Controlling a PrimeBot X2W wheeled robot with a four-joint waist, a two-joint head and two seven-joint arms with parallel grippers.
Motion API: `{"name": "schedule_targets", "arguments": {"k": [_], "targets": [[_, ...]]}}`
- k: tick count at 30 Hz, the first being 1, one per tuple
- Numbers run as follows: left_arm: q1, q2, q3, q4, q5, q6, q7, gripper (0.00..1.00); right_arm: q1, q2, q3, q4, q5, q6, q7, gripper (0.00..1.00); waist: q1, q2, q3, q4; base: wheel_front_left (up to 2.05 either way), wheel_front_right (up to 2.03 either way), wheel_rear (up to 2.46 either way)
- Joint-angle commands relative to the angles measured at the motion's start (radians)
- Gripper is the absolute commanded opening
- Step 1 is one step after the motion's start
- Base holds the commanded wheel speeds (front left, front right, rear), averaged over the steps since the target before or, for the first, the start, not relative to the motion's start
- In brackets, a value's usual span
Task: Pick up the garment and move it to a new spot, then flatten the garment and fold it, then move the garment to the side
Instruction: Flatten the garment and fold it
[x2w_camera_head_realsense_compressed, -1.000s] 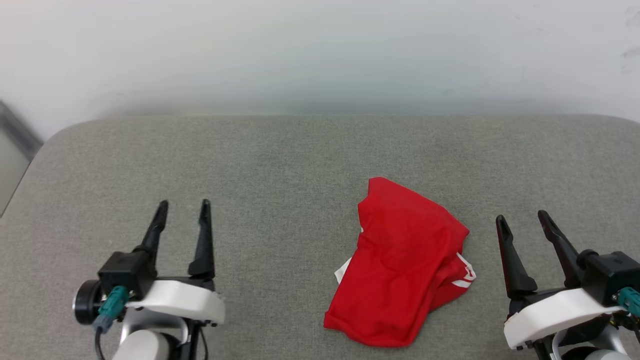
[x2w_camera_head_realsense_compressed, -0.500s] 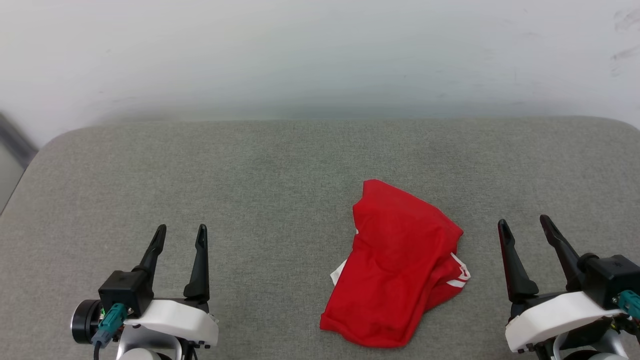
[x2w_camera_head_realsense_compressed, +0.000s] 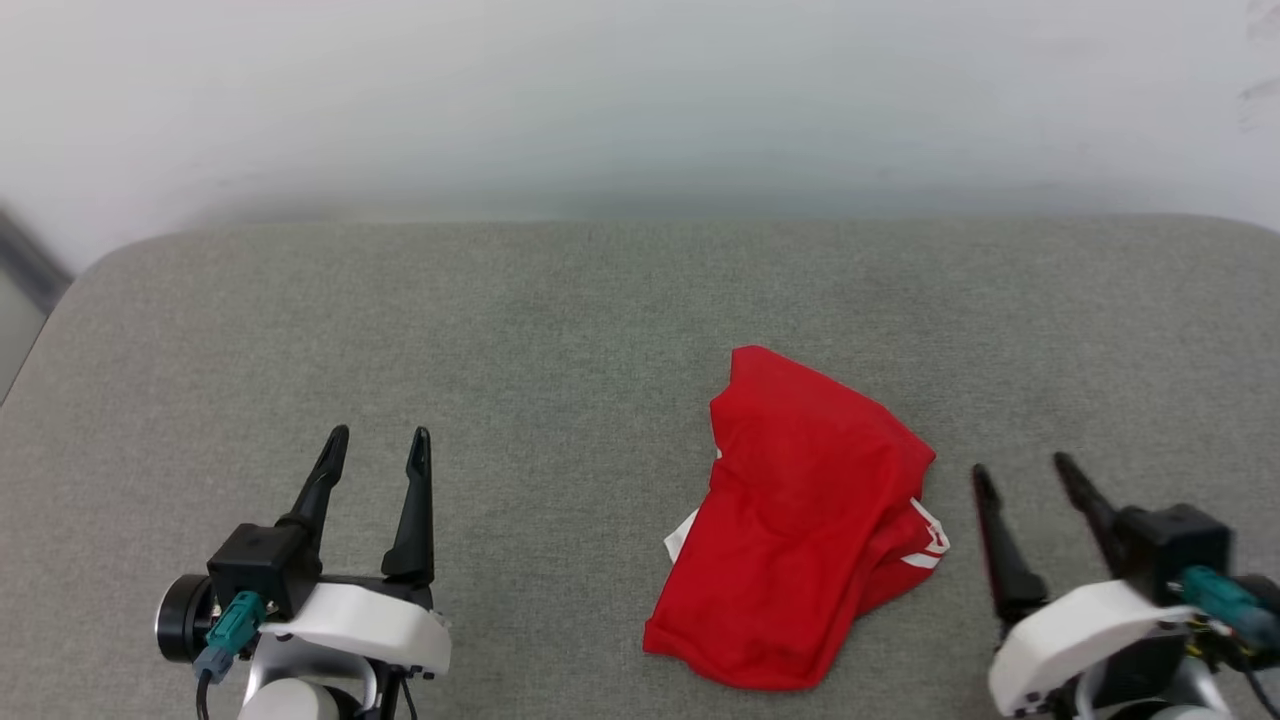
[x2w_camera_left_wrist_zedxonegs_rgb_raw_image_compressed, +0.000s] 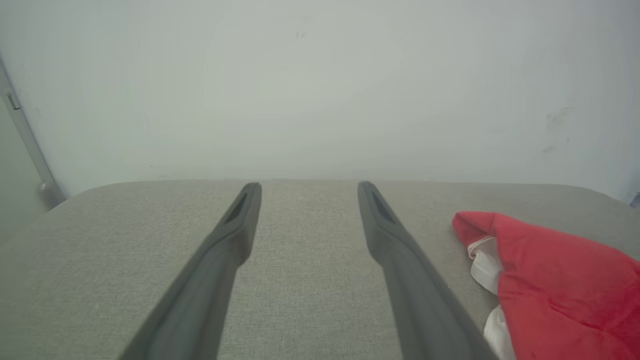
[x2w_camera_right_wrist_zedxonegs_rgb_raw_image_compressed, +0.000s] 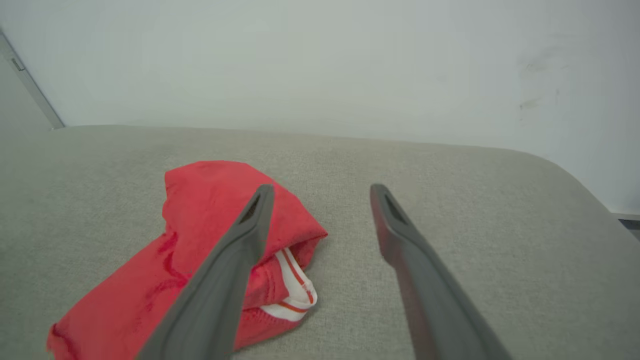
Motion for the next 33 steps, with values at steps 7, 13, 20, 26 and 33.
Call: {"name": "schedule_targets", "arguments": {"k": [7, 13, 20, 26, 33], "targets": [[-0.03, -0.037, 0.008, -0.041, 0.017, -0.017, -0.002, 1.0, -0.036, -0.101, 0.226, 0.038, 0.013, 0.0, 0.208, 1.0, 0.0, -0.0001, 0.064, 0.047, 0.0, 0.0, 0.0], [-0.055, -0.059, 0.015, -0.045, 0.036, -0.042, -0.002, 1.0, -0.089, -0.199, 0.422, 0.062, 0.1, 0.0, 0.332, 1.0, 0.0, -0.0001, 0.097, 0.089, 0.0, 0.0, 0.0], [-0.082, -0.086, 0.027, -0.046, 0.061, -0.07, -0.002, 1.0, -0.152, -0.26, 0.601, 0.126, 0.193, 0.0, 0.437, 1.0, 0.0, -0.0001, 0.134, 0.128, 0.0, 0.0, 0.0], [-0.083, -0.107, 0.048, -0.045, 0.075, -0.086, -0.002, 1.0, -0.183, -0.295, 0.698, 0.226, 0.274, 0.0, 0.541, 1.0, 0.0, -0.0001, 0.152, 0.14, 0.0, 0.0, 0.0], [-0.078, -0.119, 0.072, -0.036, 0.094, -0.098, -0.002, 1.0, -0.244, -0.276, 0.735, 0.231, 0.317, 0.001, 0.512, 0.0, 0.0, -0.0001, 0.144, 0.133, 0.0, 0.0, 0.0]]}}
